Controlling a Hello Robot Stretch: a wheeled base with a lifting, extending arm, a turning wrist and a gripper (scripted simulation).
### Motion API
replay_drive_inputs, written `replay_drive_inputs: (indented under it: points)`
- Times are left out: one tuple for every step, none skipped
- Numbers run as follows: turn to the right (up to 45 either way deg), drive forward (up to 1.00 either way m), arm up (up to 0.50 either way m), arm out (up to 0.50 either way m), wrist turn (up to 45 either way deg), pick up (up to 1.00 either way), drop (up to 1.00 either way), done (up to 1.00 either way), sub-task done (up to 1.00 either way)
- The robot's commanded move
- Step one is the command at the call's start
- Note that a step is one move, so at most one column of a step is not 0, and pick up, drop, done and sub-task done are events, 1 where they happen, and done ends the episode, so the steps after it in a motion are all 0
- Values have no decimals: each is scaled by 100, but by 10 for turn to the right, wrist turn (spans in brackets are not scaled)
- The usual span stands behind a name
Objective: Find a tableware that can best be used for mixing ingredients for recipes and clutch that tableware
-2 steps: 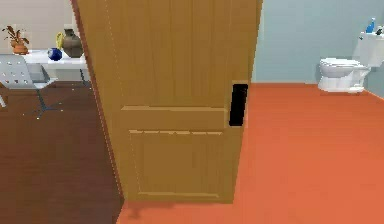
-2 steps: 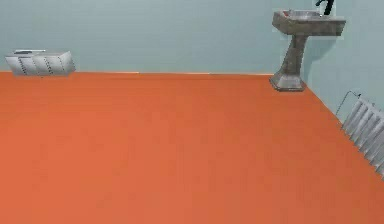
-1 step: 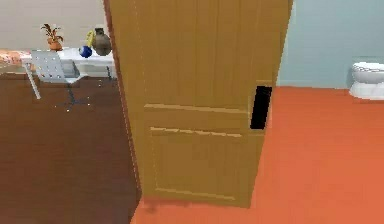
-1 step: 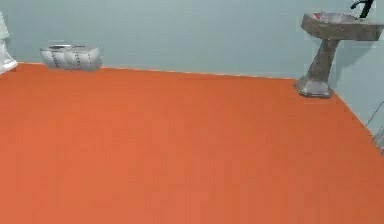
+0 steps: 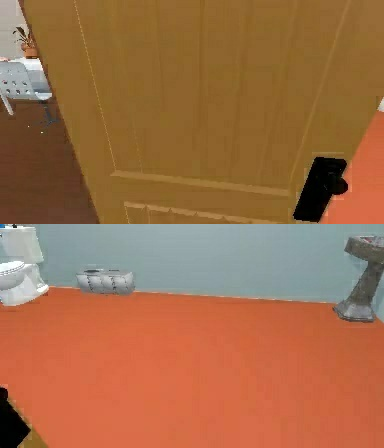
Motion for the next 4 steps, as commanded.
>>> replay_drive_inputs:
  points:
    - [-450, 0, 0, 0, 0, 0, 0, 0, 0]
    - [-360, 0, 0, 0, 0, 0, 0, 0, 0]
    - [0, 30, 0, 0, 0, 0, 0, 0, 0]
    - [210, 0, 0, 0, 0, 0, 0, 0, 0]
